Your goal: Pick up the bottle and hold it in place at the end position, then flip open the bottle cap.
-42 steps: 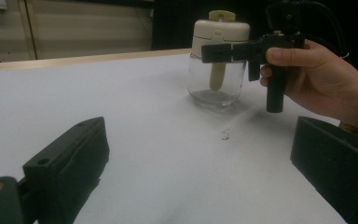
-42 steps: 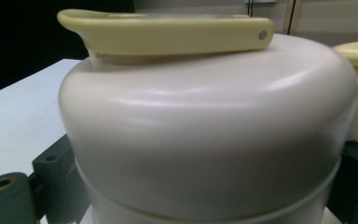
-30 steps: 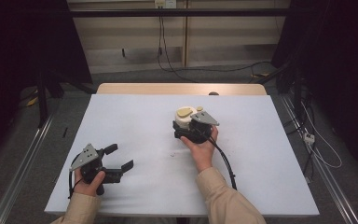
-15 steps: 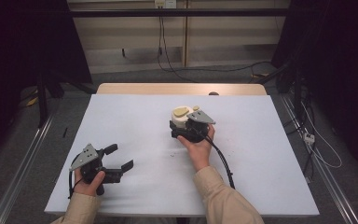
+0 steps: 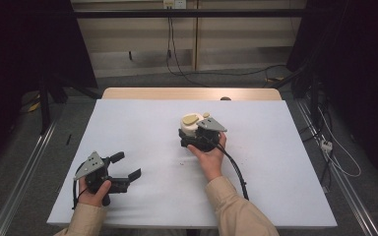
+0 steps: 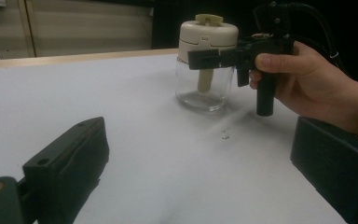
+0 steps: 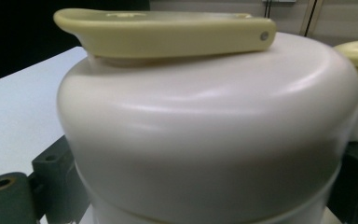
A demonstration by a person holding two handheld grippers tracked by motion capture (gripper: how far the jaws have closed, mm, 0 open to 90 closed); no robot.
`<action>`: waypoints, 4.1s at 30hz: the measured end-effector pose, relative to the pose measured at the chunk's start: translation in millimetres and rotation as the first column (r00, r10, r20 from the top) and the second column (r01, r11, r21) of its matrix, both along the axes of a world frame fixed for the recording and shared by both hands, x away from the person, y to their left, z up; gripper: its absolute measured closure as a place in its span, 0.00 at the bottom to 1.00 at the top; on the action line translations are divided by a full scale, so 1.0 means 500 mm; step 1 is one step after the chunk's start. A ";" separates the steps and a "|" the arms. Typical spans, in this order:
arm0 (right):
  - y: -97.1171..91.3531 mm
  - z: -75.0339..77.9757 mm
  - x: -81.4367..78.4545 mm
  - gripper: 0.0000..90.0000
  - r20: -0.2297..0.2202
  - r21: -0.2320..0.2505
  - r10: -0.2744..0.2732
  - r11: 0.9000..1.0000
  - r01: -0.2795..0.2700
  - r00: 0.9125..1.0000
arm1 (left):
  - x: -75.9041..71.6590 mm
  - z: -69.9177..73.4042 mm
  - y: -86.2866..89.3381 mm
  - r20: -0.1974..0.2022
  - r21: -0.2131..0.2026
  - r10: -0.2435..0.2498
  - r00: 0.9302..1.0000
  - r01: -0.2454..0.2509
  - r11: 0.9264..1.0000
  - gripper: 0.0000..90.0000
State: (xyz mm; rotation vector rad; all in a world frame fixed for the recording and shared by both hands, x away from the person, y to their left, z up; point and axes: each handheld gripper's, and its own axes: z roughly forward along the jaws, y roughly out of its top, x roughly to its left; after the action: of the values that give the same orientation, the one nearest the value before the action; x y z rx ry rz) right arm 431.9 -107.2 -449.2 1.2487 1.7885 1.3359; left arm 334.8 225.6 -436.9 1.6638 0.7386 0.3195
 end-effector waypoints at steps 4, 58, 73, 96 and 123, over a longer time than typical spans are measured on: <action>-0.006 -0.001 -0.002 0.08 -0.011 0.013 0.008 1.000 -0.008 1.000 | 0.001 -0.001 -0.003 -0.001 0.005 -0.005 1.000 0.005 1.000 0.04; -0.018 0.001 -0.008 0.07 -0.055 0.002 0.037 0.999 -0.037 0.998 | 0.073 0.049 -0.103 -0.044 0.005 -0.070 0.997 0.070 0.998 0.05; -0.018 0.000 -0.008 0.07 -0.049 0.004 0.038 0.999 -0.037 0.998 | 0.103 0.048 -0.132 -0.067 0.014 -0.093 0.993 0.094 0.995 0.05; -0.018 0.001 -0.010 0.07 -0.053 0.004 0.033 0.999 -0.033 0.998 | 0.149 0.053 -0.157 -0.097 0.012 -0.069 0.993 0.071 0.997 0.10; -0.018 0.002 -0.011 0.07 -0.058 0.001 0.033 0.999 -0.033 0.998 | 0.192 0.092 -0.216 -0.101 0.065 -0.117 0.988 0.124 0.990 0.73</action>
State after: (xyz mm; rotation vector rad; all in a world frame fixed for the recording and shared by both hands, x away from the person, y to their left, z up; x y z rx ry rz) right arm 426.3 -116.2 -448.2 1.2749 1.8561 1.3298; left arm 430.9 117.6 -390.9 1.7934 0.7016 0.1826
